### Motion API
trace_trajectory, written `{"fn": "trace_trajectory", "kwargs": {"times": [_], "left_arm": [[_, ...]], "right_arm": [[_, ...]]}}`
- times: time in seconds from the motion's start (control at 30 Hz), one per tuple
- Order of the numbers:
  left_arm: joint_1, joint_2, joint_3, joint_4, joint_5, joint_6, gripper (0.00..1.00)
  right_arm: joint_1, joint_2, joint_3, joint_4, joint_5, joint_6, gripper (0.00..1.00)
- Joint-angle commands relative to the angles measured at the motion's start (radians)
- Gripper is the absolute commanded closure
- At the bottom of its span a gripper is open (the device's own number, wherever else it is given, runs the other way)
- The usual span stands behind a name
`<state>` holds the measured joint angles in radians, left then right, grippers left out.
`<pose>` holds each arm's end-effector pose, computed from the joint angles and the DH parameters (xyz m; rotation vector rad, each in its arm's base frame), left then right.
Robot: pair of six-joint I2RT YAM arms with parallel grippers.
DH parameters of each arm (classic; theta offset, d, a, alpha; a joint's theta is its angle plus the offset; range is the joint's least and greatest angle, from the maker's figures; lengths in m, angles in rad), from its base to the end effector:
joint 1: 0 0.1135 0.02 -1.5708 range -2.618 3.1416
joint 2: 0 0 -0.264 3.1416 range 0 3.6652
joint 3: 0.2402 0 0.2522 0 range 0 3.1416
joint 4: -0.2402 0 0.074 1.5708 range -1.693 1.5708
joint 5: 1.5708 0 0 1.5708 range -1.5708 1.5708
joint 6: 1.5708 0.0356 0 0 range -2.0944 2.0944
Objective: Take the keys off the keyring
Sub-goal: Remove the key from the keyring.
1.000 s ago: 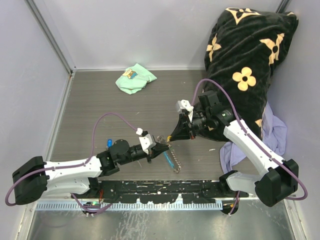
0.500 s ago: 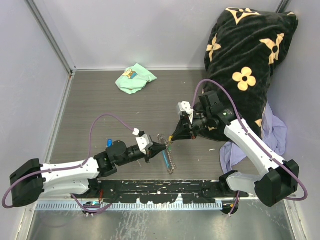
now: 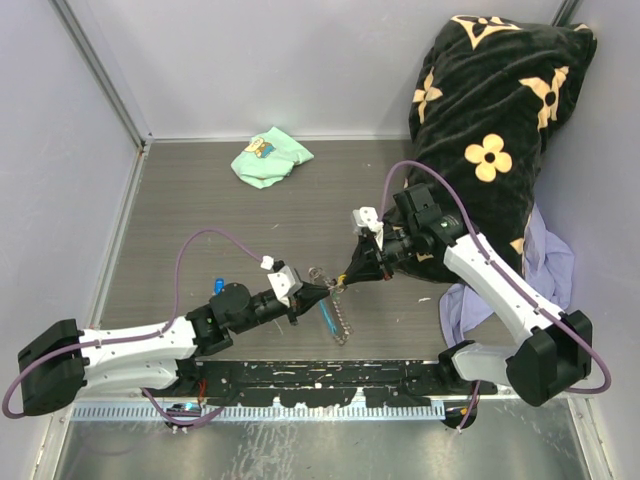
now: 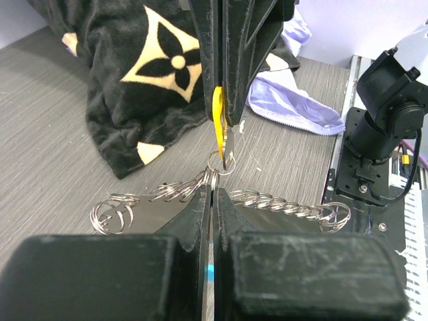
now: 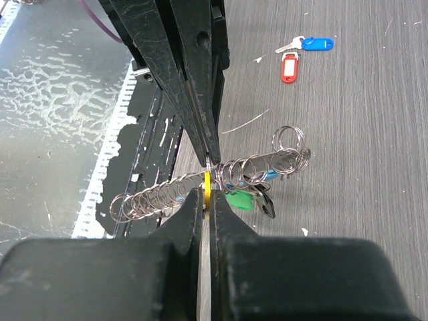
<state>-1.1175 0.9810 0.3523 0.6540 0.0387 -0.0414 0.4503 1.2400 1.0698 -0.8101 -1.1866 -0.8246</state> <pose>0.0934 -0.1949 0.2401 0.8598 1.3777 -0.9381 0.1967 0.1318 0.3083 -1.5716 1.4095 1.2532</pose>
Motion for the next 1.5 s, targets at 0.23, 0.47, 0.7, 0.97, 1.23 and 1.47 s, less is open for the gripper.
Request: {"fn": "trace_trajectory", "kwargs": {"times": [0.23, 0.47, 0.7, 0.97, 1.23, 1.47], "left_arm": [[-0.003, 0.005, -0.033, 0.189, -0.079, -0.036, 1.00], [-0.003, 0.059, -0.058, 0.298, -0.090, -0.077, 1.00], [-0.002, 0.063, -0.065, 0.334, -0.097, -0.071, 1.00], [-0.003, 0.047, -0.079, 0.336, -0.094, -0.072, 1.00], [-0.003, 0.041, -0.085, 0.343, -0.088, -0.075, 1.00], [-0.002, 0.037, -0.084, 0.337, -0.085, -0.071, 1.00]], "right_arm": [[0.012, 0.000, 0.041, 0.004, 0.015, -0.019, 0.99], [0.025, 0.010, 0.032, 0.031, 0.048, 0.009, 0.99], [0.043, 0.024, 0.030, 0.028, 0.078, 0.003, 0.99], [0.044, 0.017, 0.031, 0.027, 0.067, 0.000, 0.99], [0.044, 0.024, 0.031, 0.024, 0.067, -0.001, 0.99], [0.044, 0.023, 0.034, 0.022, 0.062, -0.001, 0.99]]}}
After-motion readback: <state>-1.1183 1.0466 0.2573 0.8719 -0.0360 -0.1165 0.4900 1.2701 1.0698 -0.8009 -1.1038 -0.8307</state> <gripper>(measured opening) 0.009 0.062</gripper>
